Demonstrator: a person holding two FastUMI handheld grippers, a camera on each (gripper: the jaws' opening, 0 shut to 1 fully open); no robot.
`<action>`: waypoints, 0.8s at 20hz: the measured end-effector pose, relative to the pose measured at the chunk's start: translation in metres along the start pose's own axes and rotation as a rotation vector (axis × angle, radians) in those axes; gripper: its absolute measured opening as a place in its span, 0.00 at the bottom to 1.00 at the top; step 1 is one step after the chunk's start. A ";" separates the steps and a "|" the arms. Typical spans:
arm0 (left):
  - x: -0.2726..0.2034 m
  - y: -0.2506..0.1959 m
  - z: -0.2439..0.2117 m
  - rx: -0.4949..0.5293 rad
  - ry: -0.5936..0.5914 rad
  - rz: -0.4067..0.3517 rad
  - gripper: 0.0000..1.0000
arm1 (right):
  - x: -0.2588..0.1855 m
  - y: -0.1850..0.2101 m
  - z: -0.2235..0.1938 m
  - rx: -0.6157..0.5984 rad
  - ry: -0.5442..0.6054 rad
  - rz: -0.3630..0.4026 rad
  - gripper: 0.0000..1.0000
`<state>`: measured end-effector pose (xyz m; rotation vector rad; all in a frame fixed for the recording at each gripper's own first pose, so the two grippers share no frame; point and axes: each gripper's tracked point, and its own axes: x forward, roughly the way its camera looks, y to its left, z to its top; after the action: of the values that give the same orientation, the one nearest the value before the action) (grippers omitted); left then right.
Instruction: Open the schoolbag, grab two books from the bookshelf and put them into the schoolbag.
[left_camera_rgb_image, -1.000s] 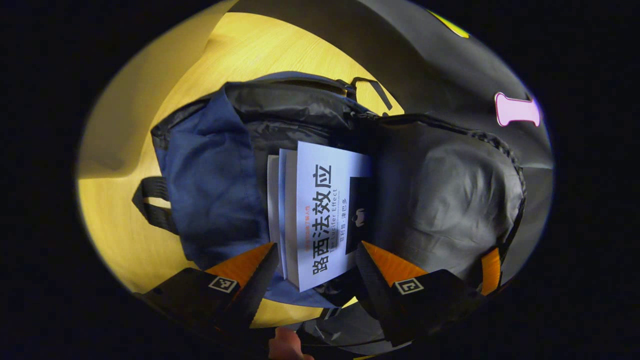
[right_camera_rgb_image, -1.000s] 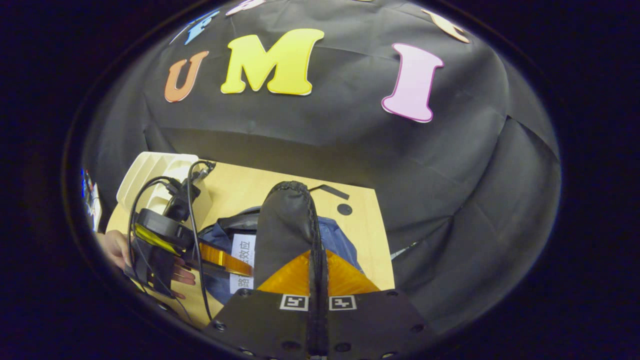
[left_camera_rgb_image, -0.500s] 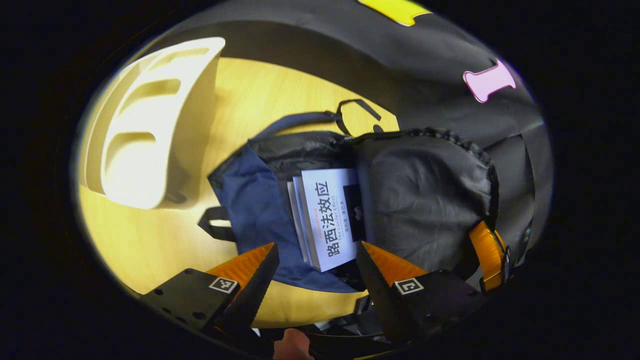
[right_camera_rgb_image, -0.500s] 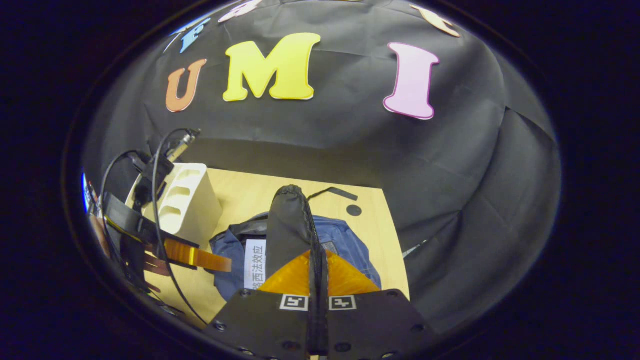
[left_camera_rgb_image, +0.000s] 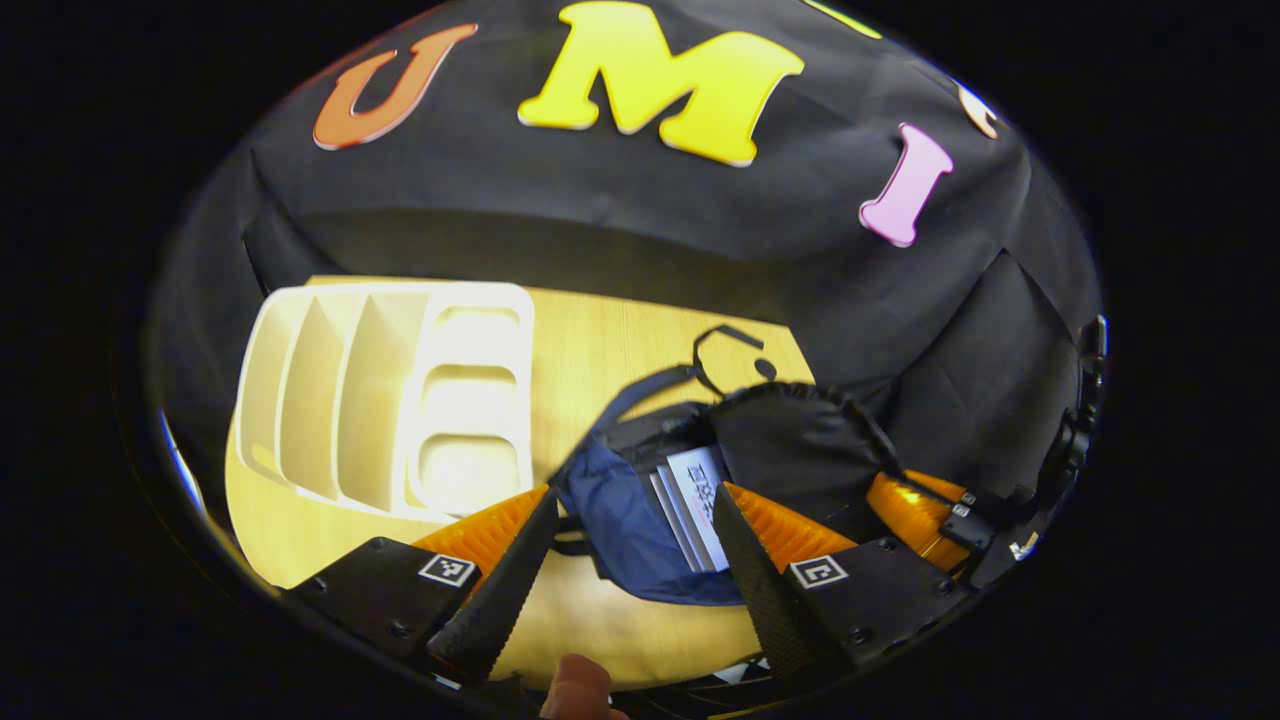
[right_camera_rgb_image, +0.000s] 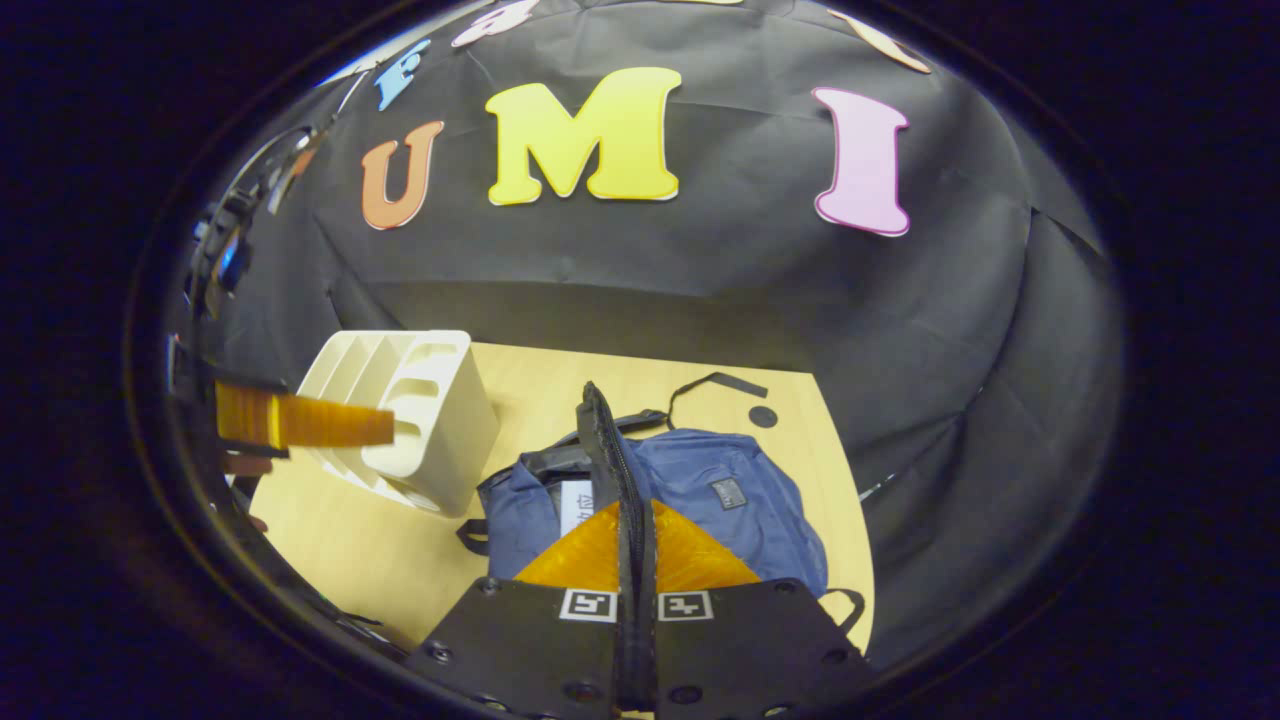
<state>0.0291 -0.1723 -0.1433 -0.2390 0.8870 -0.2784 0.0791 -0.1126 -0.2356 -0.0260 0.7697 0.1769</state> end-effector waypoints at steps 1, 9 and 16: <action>-0.010 0.006 0.016 0.011 -0.057 0.007 1.00 | 0.001 0.008 -0.002 0.008 0.005 0.009 0.00; -0.098 0.072 0.108 0.112 -0.399 0.143 0.98 | 0.023 0.095 -0.045 -0.013 0.062 0.121 0.00; -0.169 0.115 0.130 0.173 -0.599 0.247 0.98 | 0.051 0.140 -0.083 -0.047 0.111 0.132 0.01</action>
<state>0.0461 0.0036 0.0217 -0.0417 0.2901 -0.0429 0.0337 0.0260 -0.3250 -0.0298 0.8790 0.3212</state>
